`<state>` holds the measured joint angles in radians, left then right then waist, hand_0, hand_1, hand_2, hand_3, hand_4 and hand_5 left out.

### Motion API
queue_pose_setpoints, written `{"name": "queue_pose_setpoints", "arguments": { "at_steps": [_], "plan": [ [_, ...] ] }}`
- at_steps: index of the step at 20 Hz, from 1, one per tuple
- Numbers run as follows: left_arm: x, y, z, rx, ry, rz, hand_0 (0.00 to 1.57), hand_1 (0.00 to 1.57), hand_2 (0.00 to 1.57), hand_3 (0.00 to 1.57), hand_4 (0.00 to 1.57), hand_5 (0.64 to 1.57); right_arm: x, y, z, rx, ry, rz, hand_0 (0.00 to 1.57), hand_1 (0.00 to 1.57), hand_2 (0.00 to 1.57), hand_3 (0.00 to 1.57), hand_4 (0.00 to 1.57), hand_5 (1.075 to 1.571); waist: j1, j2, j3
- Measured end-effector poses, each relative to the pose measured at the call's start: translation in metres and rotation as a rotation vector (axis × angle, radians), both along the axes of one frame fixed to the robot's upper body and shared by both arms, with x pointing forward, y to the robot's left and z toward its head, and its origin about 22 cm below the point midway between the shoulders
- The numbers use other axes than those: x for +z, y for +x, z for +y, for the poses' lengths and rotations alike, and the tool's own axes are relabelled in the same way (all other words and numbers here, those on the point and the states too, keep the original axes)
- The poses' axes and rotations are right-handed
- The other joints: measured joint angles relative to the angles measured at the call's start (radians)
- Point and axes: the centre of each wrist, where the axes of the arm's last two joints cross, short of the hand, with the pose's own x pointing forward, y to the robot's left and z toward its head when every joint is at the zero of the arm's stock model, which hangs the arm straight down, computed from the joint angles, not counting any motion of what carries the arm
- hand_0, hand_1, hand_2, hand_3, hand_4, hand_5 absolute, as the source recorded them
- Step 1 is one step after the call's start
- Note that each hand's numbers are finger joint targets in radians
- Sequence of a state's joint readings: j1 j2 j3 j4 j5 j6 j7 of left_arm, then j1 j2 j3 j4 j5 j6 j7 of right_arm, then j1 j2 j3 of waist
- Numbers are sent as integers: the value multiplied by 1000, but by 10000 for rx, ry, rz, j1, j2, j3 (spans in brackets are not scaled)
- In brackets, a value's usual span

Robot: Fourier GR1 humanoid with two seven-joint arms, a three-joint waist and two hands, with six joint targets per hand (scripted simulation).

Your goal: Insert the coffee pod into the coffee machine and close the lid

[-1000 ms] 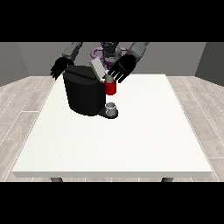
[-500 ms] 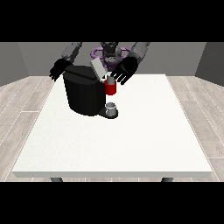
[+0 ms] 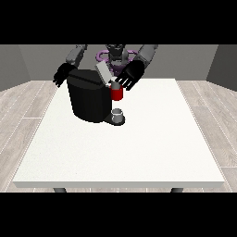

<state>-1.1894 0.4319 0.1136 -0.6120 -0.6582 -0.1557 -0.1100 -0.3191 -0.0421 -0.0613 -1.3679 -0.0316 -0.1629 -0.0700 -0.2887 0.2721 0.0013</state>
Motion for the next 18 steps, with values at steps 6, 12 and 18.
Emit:
{"name": "queue_pose_setpoints", "arguments": {
  "at_steps": [6, 12, 18],
  "plan": [
    [-3, 0, 0, -77, 271, -10, 1058, 1058, 1125, 961, 367, 1571, 0, 2, -3, -89, 73, -108, 0, 0, 0, 0, 434, 1571, 125, -41, -2],
    [-2, -1, 2, -65, 459, -273, 912, 912, 1022, 865, 363, 1571, 4, 4, -1, 15, 161, -251, 0, 0, 0, 0, 470, 1571, 152, 13, -3],
    [0, -2, 12, -321, 1249, -13, 0, 0, 0, 0, 0, 1571, 4, 5, 1, -61, 97, -184, 0, 0, 0, 0, 435, 1571, 150, 31, -1]
  ]
}}
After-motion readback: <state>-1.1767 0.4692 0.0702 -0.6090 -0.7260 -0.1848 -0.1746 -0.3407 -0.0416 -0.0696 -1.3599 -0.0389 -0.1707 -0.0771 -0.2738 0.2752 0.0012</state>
